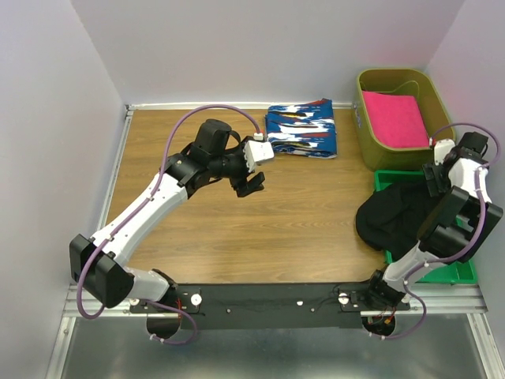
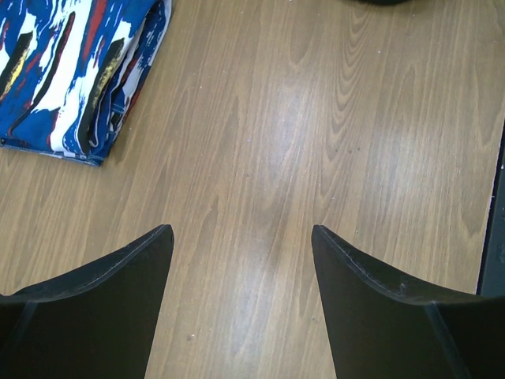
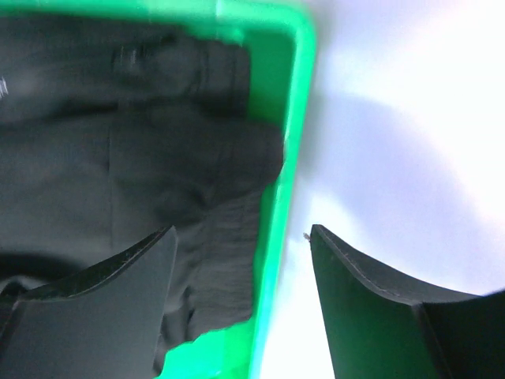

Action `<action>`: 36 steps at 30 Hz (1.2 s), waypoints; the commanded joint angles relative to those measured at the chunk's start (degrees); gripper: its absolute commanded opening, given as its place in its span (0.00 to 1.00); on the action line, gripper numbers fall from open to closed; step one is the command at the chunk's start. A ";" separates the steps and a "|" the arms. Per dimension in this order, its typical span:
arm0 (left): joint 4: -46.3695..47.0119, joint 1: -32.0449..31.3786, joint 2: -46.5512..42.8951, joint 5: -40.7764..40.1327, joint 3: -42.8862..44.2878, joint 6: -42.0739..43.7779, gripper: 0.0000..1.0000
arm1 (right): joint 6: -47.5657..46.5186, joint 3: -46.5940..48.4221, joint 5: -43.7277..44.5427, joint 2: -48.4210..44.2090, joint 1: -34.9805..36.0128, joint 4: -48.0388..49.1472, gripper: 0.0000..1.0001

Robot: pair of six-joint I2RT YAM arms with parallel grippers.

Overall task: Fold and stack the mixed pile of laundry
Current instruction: Pick up the shorts from the bin.

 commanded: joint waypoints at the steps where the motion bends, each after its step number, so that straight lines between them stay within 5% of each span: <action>1: -0.40 -0.13 0.35 -1.23 -0.16 -0.79 0.80 | -2.94 5.02 -5.33 3.96 -0.28 1.15 0.78; 13: -0.93 -0.13 0.09 -2.28 -1.04 -0.88 0.80 | -6.10 4.42 -9.39 8.89 0.68 1.05 0.73; 22: -1.46 -0.13 -0.26 -3.25 -1.13 -0.26 0.80 | -8.56 2.74 -7.80 7.49 0.68 -0.87 0.44; 26: -1.55 -0.13 -0.61 -3.43 -1.22 0.09 0.79 | -8.83 5.28 -9.03 5.82 0.68 -5.00 0.01; 36: 1.70 3.90 -5.00 -2.47 -5.70 -2.11 0.80 | -0.14 25.13 -28.61 -10.00 10.60 -26.95 0.01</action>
